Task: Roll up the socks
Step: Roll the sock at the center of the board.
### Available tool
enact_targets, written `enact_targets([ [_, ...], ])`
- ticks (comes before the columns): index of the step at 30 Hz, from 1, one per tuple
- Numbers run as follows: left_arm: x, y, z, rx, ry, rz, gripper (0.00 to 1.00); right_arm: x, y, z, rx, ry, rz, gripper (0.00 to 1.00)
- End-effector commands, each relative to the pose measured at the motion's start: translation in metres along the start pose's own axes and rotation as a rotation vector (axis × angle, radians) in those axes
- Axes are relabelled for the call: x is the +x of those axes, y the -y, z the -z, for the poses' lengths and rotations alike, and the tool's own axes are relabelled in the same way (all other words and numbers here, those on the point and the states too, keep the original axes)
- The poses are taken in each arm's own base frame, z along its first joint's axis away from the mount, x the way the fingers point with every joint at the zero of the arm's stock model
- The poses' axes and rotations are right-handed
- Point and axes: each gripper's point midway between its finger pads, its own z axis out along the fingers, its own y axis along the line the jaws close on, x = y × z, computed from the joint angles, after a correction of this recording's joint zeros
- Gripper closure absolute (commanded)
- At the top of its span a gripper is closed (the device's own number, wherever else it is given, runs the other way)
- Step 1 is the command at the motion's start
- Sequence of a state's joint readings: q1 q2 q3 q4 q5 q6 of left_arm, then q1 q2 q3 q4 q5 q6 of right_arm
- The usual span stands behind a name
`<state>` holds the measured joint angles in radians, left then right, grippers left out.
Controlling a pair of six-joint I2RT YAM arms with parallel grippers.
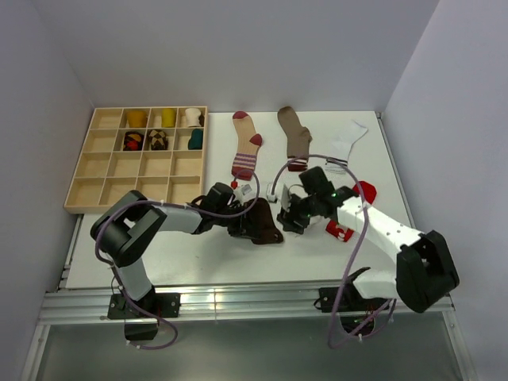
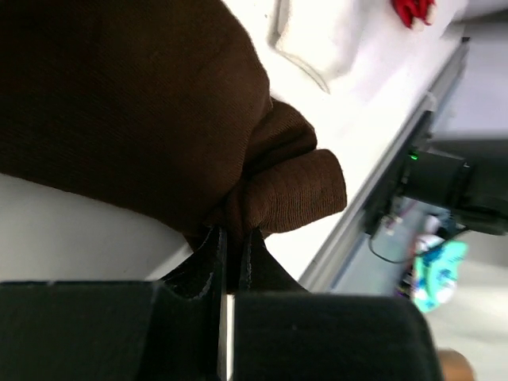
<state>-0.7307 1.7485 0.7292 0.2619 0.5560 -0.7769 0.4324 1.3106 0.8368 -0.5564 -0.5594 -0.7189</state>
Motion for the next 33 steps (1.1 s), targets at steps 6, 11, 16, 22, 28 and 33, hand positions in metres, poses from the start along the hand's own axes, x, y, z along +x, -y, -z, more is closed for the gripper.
enact_targets([
  [6,0.044,-0.030,-0.006,-0.044,-0.175,0.175,1.00,-0.016,-0.033,-0.033,0.123,0.024,0.394,0.38],
  [11,0.049,-0.037,-0.007,-0.066,-0.200,0.191,1.00,-0.016,-0.045,-0.043,0.124,0.026,0.494,0.36],
  [16,0.047,-0.038,-0.008,-0.072,-0.210,0.191,1.00,-0.013,-0.055,-0.053,0.115,0.013,0.547,0.35],
  [22,0.048,-0.039,-0.010,-0.069,-0.227,0.187,1.00,-0.001,-0.061,-0.067,0.087,-0.042,0.582,0.43],
  [28,0.042,-0.036,-0.008,-0.060,-0.227,0.173,1.00,0.017,-0.058,-0.079,0.065,-0.122,0.571,0.62],
  [33,0.029,-0.028,-0.002,-0.041,-0.182,0.138,0.81,0.023,-0.062,-0.082,0.024,-0.161,0.532,0.76],
])
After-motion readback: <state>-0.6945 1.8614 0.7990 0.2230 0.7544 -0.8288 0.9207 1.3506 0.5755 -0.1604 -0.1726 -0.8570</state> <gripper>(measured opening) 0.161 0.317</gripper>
